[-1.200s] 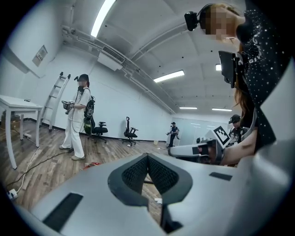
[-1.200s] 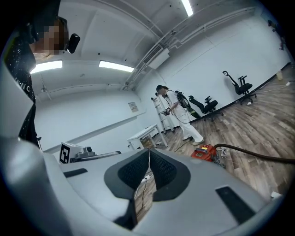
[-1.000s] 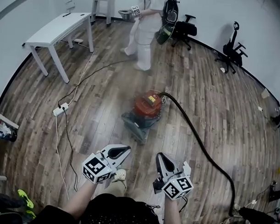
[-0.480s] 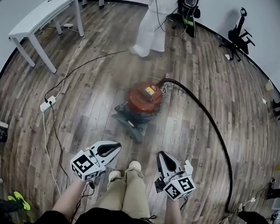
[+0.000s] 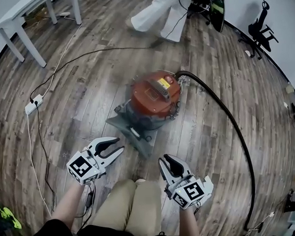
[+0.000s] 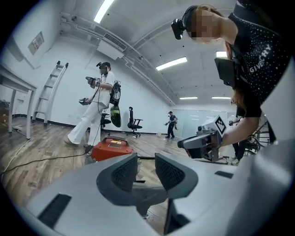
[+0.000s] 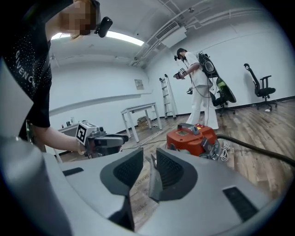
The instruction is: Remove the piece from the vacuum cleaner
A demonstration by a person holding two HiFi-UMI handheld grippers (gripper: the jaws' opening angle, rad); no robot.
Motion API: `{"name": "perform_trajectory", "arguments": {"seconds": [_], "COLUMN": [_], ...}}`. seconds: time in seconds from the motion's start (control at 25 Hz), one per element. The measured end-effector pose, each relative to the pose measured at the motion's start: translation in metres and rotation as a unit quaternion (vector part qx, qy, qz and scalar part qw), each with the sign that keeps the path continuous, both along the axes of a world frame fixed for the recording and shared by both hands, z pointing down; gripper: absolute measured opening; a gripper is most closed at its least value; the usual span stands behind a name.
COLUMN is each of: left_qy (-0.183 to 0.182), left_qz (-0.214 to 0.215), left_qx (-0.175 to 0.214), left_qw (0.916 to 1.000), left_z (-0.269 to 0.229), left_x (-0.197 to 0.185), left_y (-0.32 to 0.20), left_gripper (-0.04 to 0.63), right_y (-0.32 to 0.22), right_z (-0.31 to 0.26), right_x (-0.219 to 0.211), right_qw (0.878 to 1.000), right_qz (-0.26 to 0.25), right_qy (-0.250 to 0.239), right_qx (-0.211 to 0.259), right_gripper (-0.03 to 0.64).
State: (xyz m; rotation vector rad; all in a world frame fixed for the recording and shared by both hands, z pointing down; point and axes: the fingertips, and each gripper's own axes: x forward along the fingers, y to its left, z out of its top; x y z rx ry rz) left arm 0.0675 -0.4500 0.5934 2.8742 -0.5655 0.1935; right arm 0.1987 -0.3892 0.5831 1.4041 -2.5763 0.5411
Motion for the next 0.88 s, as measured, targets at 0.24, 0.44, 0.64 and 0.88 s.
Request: {"name": "perform_trajectory", "arguments": {"seconds": [0.24,0.44,0.64,0.88], "left_qy": [0.012,0.012,-0.017,-0.054], "left_qz": [-0.03,-0.052,-0.039,-0.026], "left_qx": [0.046,0.112,0.12,0.118], "left_qw": [0.9984,0.9923,0.9918,0.9912], "left_z": [0.074,0.085,0.113,0.141], "left_x": [-0.023,-0.055,-0.065,-0.055], "left_y": [-0.041,-0.074,-0.1,-0.11], "left_gripper": [0.256,0.264,0.264,0.177], "right_y": [-0.017,-0.018,-0.01,-0.024], "right_z": [0.073,0.1,0.139,0.155], "right_x": [-0.013,-0.025,-0.038,-0.036], "right_qw": [0.997,0.992,0.993,0.991], "right_qz": [-0.067,-0.12,-0.118,-0.071], "right_qy": [-0.048,-0.042,0.015,0.103], "right_qx": [-0.007,0.008,0.01,0.043], "right_gripper": [0.2,0.216,0.218,0.176]}}
